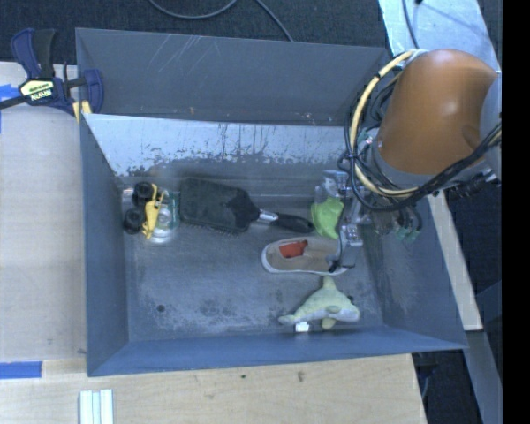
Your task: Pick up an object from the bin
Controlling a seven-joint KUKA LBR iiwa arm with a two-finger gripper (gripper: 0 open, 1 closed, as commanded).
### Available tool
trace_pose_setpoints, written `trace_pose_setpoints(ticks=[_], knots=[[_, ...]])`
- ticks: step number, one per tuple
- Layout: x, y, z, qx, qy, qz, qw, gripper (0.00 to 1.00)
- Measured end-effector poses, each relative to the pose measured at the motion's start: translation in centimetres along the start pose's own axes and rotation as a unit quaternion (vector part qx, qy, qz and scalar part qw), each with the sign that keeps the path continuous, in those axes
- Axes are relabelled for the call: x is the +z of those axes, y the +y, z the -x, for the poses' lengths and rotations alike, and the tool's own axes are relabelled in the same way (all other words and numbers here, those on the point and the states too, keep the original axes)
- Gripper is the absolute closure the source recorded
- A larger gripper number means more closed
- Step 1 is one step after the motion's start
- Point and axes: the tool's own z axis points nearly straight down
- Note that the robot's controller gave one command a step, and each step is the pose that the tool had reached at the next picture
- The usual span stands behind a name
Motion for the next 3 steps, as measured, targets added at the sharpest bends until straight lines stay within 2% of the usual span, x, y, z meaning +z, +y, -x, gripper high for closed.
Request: trace_pose_setpoints(ticks=[1,2,3], knots=[[0.9,0.4,-2.4,0.000,0.0018,0.000,1.0000,0.00],[-2.3,2.2,0.4,0.011,0.0027,0.000,0.9999,0.00],[-3.4,1.8,1.9,0.010,-0.0052,0.000,0.9999,0.00]])
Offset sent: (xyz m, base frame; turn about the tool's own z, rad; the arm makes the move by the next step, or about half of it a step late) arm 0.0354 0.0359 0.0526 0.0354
